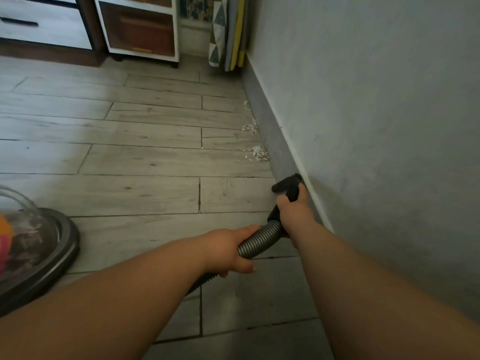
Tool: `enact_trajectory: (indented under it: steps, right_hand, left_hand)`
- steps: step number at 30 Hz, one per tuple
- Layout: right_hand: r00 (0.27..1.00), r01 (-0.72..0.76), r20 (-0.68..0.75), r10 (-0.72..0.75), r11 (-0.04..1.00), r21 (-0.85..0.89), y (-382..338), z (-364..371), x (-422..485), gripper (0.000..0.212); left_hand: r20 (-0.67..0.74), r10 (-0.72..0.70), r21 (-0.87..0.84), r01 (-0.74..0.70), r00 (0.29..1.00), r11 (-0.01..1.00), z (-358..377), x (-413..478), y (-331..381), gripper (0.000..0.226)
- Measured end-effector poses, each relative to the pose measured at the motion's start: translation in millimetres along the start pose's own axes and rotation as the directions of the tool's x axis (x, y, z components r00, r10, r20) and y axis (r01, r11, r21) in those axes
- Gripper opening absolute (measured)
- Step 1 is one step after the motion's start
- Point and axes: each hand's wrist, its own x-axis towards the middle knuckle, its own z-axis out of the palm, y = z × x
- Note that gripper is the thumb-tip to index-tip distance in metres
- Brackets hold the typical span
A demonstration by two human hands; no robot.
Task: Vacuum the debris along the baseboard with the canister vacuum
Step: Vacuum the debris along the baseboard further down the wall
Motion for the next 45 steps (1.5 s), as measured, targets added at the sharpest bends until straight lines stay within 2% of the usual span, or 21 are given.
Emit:
enact_trajectory:
  steps: [7, 9, 11, 12, 18, 23, 30, 45]
  right_hand:
    - [0.997, -0.082, 0.032, 0.076, 0.938, 0.338, 13, 8, -12, 0.086]
    - [0.991, -0.132, 0.08, 0.11, 0.916, 0.379, 14, 13, -17, 0.077]
    - [0.986, -0.148, 0.126, 0.109, 0.921, 0.361, 10, 21, -24, 0.057]
    - [0.984, -0.149, 0.143, 0.103, 0.919, 0.364, 7, 26, -28, 0.054]
    - [0.985, -0.128, 0.152, 0.078, 0.925, 0.358, -12, 54, -52, 0.06]
    - [0.994, -0.107, 0.075, 0.085, 0.924, 0.366, -25, 42, -49, 0.055]
    - [0.997, -0.081, 0.038, 0.072, 0.928, 0.363, -35, 23, -35, 0.051]
    - [0.998, -0.046, -0.016, 0.053, 0.961, 0.271, -63, 50, -1, 0.047]
  left_hand:
    - [-0.101, 0.06, 0.16, -0.043, 0.993, 0.986, -11, -6, -23, 0.081]
    - [-0.099, 0.068, 0.219, -0.044, 0.993, 0.975, -15, -11, -35, 0.08]
    - [-0.105, 0.067, 0.264, -0.037, 0.992, 0.964, -19, -18, -52, 0.08]
    - [-0.119, 0.064, 0.275, -0.029, 0.991, 0.961, -21, -21, -60, 0.08]
    - [-0.198, 0.06, 0.239, -0.011, 0.978, 0.971, -43, -32, -99, 0.075]
    - [-0.217, 0.075, 0.266, -0.015, 0.973, 0.964, -56, -31, -76, 0.07]
    - [-0.196, 0.142, 0.314, -0.075, 0.97, 0.946, -56, -16, -47, 0.07]
    - [-0.247, -0.001, 0.297, 0.077, 0.969, 0.952, -75, 8, -48, 0.071]
